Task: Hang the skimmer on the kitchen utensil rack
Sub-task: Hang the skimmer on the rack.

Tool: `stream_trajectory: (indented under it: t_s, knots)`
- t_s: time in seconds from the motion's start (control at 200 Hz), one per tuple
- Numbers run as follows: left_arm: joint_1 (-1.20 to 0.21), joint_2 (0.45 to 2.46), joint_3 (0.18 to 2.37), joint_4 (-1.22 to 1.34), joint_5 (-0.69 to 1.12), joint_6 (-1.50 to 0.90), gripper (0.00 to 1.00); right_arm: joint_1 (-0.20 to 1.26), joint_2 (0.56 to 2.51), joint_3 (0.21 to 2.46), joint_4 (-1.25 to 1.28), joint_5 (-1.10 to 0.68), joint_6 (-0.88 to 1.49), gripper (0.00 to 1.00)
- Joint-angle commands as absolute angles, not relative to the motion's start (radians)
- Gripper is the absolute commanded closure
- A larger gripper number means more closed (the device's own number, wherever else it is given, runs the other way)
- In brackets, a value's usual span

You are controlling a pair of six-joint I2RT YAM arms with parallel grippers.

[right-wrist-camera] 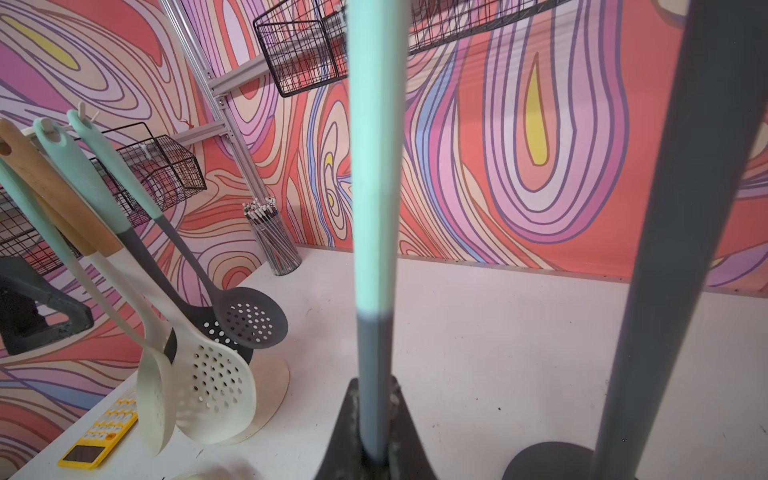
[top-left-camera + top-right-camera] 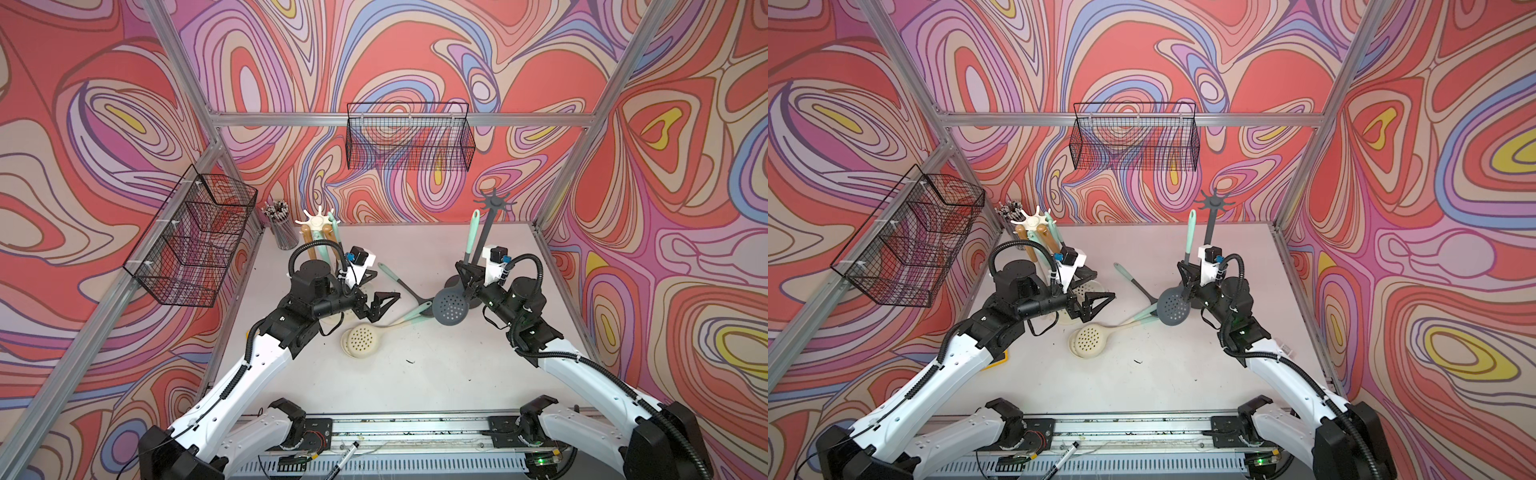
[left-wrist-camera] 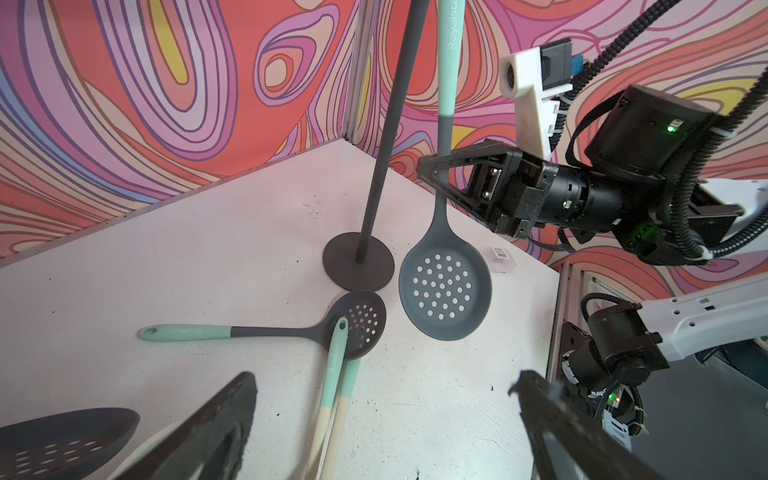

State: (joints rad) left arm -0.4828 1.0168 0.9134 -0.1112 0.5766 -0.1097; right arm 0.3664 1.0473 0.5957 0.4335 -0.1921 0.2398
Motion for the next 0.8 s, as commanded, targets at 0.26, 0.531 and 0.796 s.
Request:
stream_trajectory:
  t_s: [0.26, 0.531, 0.796]
  knots:
    - [-0.477, 1.02, 0.9, -0.085, 0.598, -0.121, 0.0, 0.301, 1.076, 0.58, 0.531, -0.256, 0.314, 0.93]
    - [-0.477, 1.02, 0.902, -0.086, 0.601, -0.12, 0.0, 0.299, 1.091, 0.58, 0.569, -0.278, 0.315, 0.93]
    - [-0.476, 1.022, 0.902, -0.087, 0.603, -0.118, 0.0, 0.299, 1.112, 0.601, 0.549, -0.308, 0.301, 0.93]
